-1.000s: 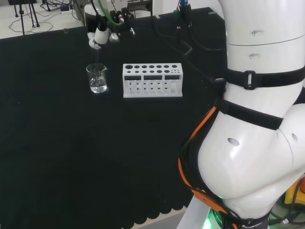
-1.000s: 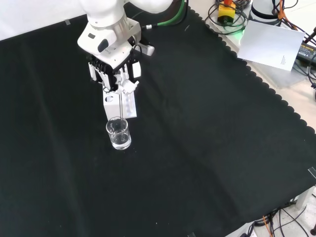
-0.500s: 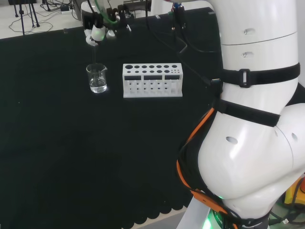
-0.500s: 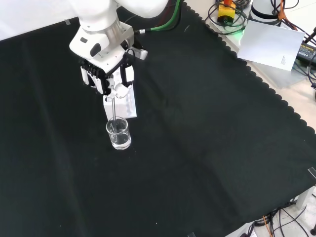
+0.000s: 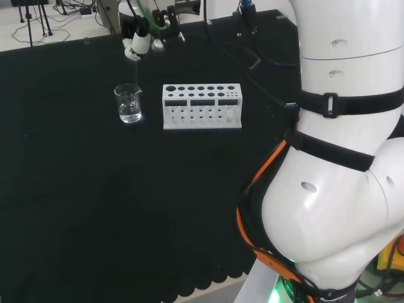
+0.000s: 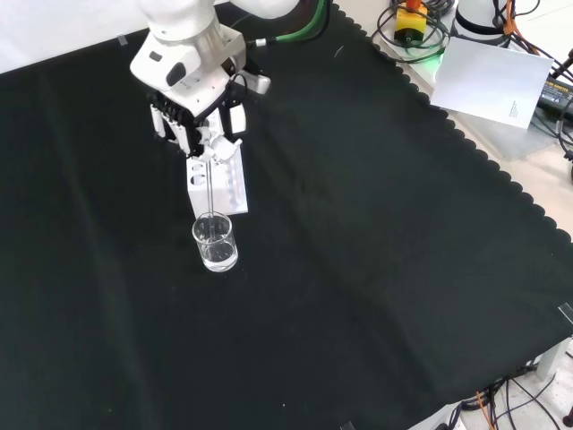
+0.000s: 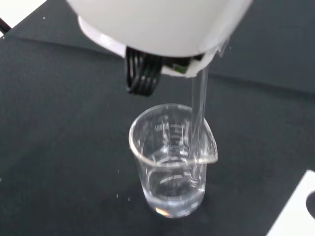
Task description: Stir in the beaker to the left of the white test tube rack with the glass rod.
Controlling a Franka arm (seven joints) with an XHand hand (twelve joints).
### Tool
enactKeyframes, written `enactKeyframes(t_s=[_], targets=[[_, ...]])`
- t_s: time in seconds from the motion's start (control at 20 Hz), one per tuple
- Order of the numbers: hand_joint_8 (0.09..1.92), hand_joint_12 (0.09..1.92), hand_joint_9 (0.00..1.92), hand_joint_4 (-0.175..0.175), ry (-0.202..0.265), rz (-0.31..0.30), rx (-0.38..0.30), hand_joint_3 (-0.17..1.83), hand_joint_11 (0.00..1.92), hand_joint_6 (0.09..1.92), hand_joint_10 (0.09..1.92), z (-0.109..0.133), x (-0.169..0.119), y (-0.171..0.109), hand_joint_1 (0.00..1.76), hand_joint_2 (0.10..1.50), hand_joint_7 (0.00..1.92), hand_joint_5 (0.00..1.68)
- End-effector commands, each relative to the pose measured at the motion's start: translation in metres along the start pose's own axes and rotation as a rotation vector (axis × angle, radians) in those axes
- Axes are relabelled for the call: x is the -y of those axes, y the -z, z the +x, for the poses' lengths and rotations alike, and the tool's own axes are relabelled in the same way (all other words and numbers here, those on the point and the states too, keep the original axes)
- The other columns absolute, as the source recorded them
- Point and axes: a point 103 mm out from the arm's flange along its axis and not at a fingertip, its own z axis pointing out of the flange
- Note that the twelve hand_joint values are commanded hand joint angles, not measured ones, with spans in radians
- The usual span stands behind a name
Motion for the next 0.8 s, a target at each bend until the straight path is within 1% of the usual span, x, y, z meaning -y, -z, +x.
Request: enactKeyframes(t_s=[0.05,0.3,0.5,0.6,0.8], targets=[[0.86,0.77,1.83,-0.175,0.004,-0.009,-0.008,0.95,1.26,0.63,0.67,0.014,0.015,0.003,1.23,0.46,1.63,1.37],[0.87,0.77,1.83,-0.175,0.049,-0.023,-0.017,0.95,1.26,0.63,0.67,0.037,0.0,0.003,1.23,0.46,1.63,1.37],[0.87,0.77,1.83,-0.175,0.076,-0.025,-0.013,0.95,1.26,0.63,0.67,0.047,-0.013,0.004,1.23,0.46,1.63,1.37],[0.87,0.76,1.83,-0.175,0.077,-0.024,-0.011,0.95,1.26,0.63,0.67,0.048,-0.017,0.004,1.23,0.46,1.63,1.37],[0.87,0.76,1.83,-0.175,0.063,-0.022,-0.007,0.95,1.26,0.63,0.67,0.043,-0.019,0.002,1.23,0.46,1.63,1.37]])
